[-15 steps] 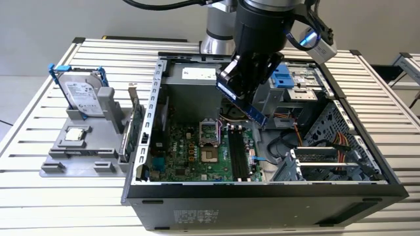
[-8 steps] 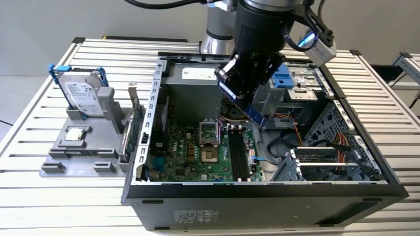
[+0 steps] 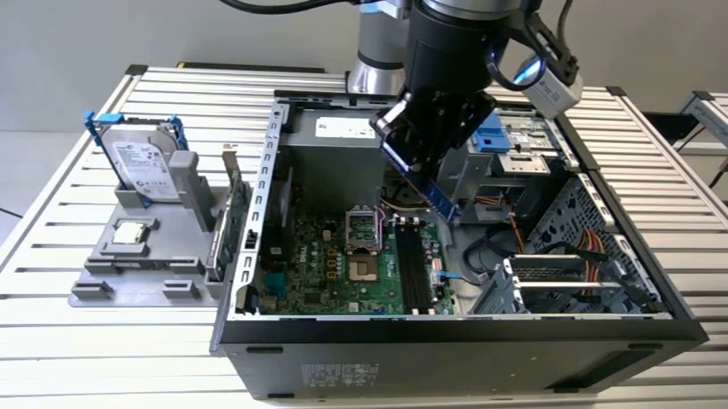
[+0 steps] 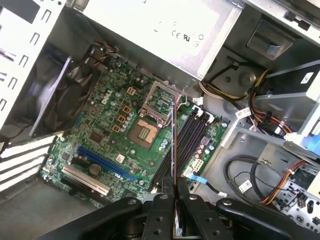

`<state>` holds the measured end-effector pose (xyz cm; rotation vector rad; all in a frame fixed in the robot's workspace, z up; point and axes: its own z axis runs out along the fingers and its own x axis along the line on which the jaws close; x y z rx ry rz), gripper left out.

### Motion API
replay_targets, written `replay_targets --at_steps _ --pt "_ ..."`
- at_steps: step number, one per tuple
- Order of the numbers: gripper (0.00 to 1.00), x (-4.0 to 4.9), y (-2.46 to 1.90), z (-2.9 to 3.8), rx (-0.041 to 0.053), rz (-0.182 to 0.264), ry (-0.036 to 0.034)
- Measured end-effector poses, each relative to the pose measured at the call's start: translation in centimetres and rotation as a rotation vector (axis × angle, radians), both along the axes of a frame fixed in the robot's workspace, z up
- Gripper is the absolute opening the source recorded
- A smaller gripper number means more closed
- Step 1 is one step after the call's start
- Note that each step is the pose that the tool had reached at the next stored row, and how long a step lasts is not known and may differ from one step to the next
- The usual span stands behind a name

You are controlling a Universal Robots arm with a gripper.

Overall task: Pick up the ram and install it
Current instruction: 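Insert the ram into the slot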

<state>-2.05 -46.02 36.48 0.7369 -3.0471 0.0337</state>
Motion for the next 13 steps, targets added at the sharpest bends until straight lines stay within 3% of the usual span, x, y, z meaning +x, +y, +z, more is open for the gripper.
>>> replay_targets --at_steps 13 --pt "0.0 0.0 0.0 -0.03 -0.0001 -0.113 0.0"
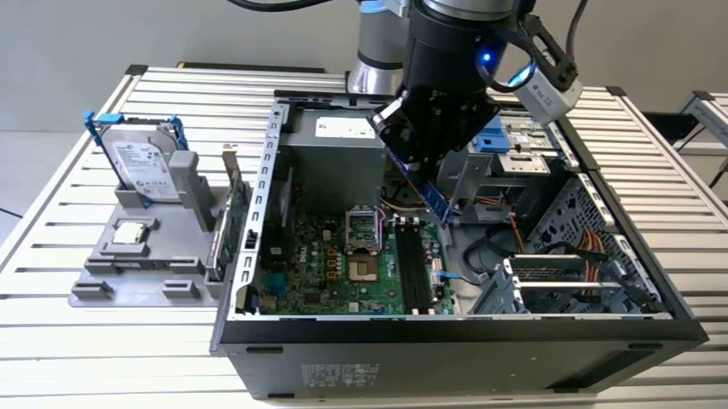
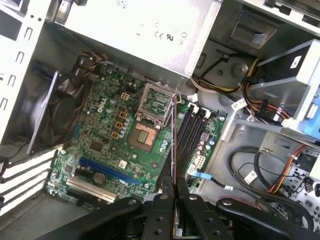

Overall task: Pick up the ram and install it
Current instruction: 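Insert the ram into the slot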

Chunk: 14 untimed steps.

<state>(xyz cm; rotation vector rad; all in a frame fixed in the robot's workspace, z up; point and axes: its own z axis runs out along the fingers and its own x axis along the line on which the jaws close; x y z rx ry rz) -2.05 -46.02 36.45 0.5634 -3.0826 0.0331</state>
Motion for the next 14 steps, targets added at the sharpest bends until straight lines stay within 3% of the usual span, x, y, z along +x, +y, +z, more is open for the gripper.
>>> replay_targets --at_steps 14 --pt "0.0 0.0 0.0 -0.04 0.0001 -0.117 0.0"
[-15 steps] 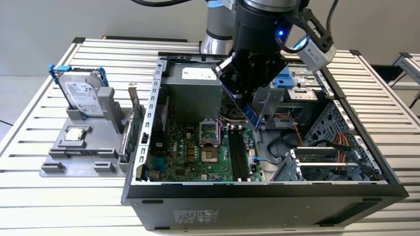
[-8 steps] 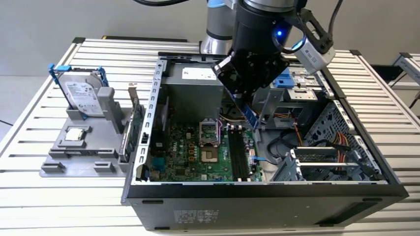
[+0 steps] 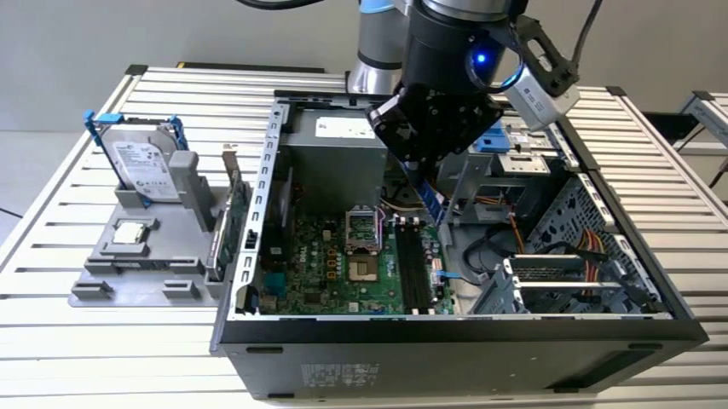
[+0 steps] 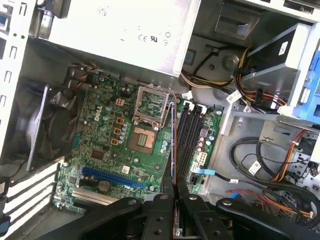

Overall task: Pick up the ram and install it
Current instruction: 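Insert the ram into the slot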

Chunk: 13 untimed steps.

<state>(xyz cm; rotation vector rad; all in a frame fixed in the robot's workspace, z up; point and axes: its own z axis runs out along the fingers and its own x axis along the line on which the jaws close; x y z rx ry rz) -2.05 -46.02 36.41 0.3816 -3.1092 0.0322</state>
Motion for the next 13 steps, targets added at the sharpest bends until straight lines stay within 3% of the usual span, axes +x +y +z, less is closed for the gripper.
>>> replay_targets --at_steps 13 --pt "0.0 0.0 0.0 -0.03 0.0 -0.105 0.0"
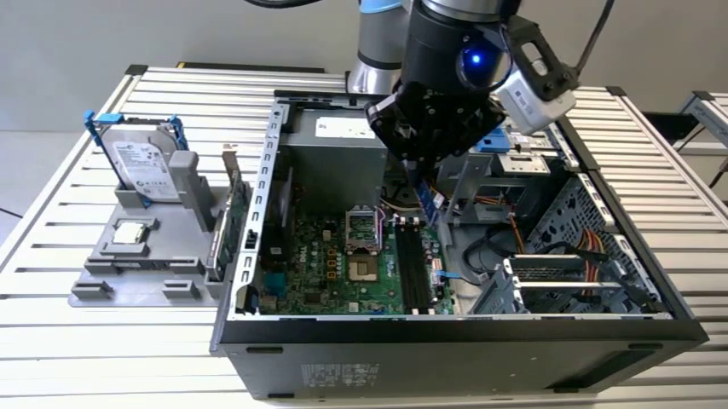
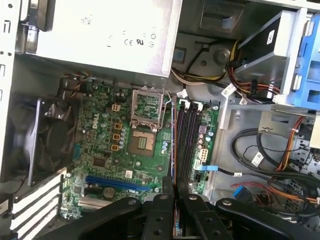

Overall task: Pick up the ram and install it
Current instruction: 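Insert the ram into the slot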

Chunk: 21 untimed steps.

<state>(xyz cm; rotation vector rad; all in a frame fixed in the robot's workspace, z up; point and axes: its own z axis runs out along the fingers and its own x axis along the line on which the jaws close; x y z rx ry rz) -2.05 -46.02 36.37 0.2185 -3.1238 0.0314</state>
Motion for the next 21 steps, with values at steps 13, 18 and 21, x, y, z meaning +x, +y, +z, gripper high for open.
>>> replay_targets --at_steps 13,18,21 --pt "0.0 0.0 0.0 -0.04 0.0 -0.103 0.0" --pt "0.0 0.0 0.0 -0.05 0.0 -0.142 0.0" --pt "0.0 0.0 0.0 -0.05 0.0 -0.163 0.0"
